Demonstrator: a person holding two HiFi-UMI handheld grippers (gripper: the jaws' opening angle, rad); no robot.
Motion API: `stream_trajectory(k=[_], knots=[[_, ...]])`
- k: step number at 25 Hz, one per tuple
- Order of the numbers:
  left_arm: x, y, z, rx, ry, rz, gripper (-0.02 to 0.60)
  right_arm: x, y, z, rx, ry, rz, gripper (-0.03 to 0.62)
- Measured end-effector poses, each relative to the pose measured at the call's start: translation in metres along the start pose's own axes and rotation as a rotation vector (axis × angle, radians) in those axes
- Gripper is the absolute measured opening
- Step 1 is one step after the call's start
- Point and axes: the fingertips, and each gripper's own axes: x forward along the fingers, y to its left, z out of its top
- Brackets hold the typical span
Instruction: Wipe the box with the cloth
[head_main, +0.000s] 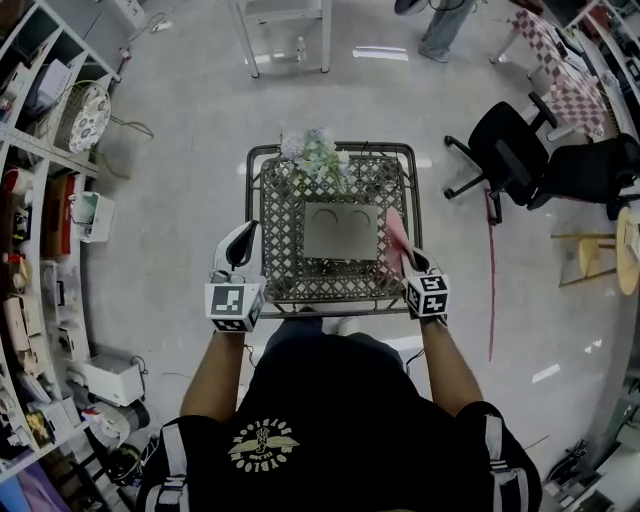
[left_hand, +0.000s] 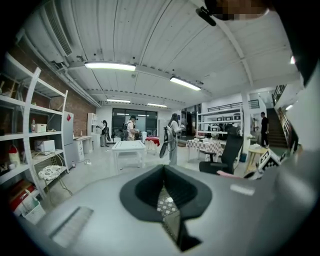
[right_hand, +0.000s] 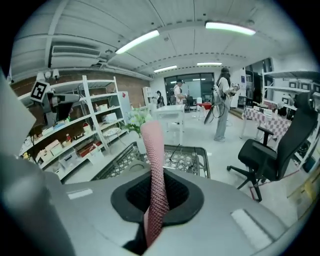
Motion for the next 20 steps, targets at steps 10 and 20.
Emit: stream_trajectory(k=[10,20], knots=[[-0.049,-0.037,0.046,0.025,-0.124,0.065,0.0,-0.113,-0.015,0.09,-0.032,-0.281,0.022,0.017],[-0.101,-0.071,0.111,0.056,-0.241,0.068,0.0,-0.24,-0.01,0.177,-0.11,-0.561,0.021,0.017]])
